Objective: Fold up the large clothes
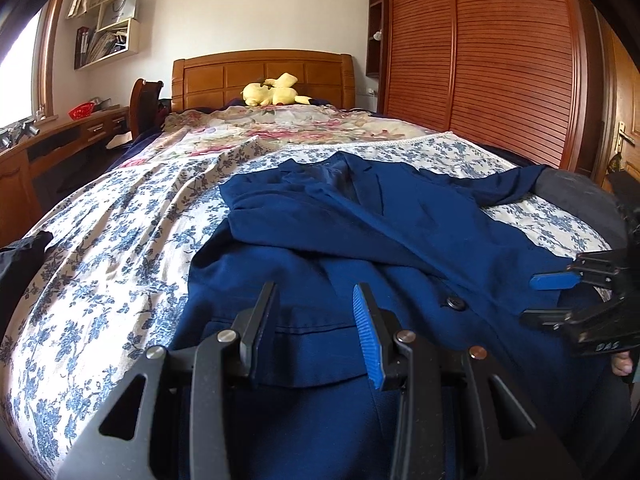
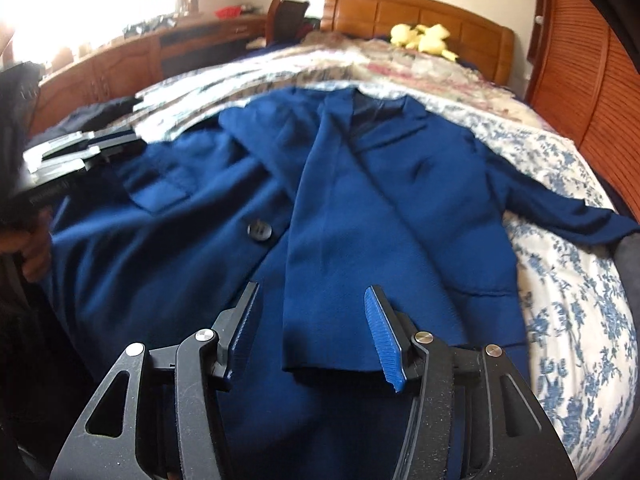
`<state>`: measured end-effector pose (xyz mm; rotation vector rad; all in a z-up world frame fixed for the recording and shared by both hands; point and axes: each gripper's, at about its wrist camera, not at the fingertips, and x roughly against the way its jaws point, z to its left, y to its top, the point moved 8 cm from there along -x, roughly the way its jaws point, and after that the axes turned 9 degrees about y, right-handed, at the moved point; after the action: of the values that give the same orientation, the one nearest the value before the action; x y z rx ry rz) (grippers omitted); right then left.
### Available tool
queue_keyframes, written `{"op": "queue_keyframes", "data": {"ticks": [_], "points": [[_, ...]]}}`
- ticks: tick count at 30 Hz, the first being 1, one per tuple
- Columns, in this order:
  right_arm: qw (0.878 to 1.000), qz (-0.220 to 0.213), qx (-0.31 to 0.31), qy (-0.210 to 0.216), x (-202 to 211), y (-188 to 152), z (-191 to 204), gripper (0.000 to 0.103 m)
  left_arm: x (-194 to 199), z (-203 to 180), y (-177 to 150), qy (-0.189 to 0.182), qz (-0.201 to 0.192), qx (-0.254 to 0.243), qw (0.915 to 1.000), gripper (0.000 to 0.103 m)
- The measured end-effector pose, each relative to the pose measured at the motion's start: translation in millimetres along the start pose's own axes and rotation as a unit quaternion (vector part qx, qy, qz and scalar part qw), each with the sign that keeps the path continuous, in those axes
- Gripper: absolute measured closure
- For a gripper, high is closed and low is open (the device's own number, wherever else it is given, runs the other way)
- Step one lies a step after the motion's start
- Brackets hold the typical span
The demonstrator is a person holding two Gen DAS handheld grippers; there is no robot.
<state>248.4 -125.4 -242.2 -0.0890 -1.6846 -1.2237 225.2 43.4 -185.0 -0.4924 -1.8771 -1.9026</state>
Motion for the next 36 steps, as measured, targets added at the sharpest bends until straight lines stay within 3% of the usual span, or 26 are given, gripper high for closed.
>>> {"op": "queue_keyframes", "data": {"ticks": [7,11,12,15,24,27,30,36], "points": [[0.999,0.026,0.031,-0.029,-13,-11,-4,0.053,0,-2,-1,-0.003,0.001,-0.002,1.0,0.066],[0.997,0.032,0.05,-0.05,-12,-11,-10,0.074,1,-2,-1,-0.005,0.001,-0.001,1.0,0.066],[0.997,0.036,0.048,-0.052,-11,-11,-13,0.085,1,-3,-1,-0.007,0.002,0.001,1.0,0.066],[0.997,0.038,0.048,-0.049,-5,-5,-19,0.093,1,-4,0,-0.008,0.001,0.0,1.0,0.066],[0.996,-0.044,-0.018,-0.074,45,48,-79,0.093,1,-6,0,-0.011,0.0,0.0,0.9999,0.066],[0.988,-0.059,-0.03,-0.141,53,62,-114,0.089,2,-7,1,-0.012,-0.001,-0.001,0.9999,0.066],[0.977,-0.066,-0.033,-0.2,62,67,-138,0.071,2,-8,0,-0.016,0.001,0.001,0.9999,0.066],[0.985,-0.054,-0.043,-0.156,57,47,-135,0.064,5,-9,2,-0.022,-0.001,0.004,0.9998,0.066]]}}
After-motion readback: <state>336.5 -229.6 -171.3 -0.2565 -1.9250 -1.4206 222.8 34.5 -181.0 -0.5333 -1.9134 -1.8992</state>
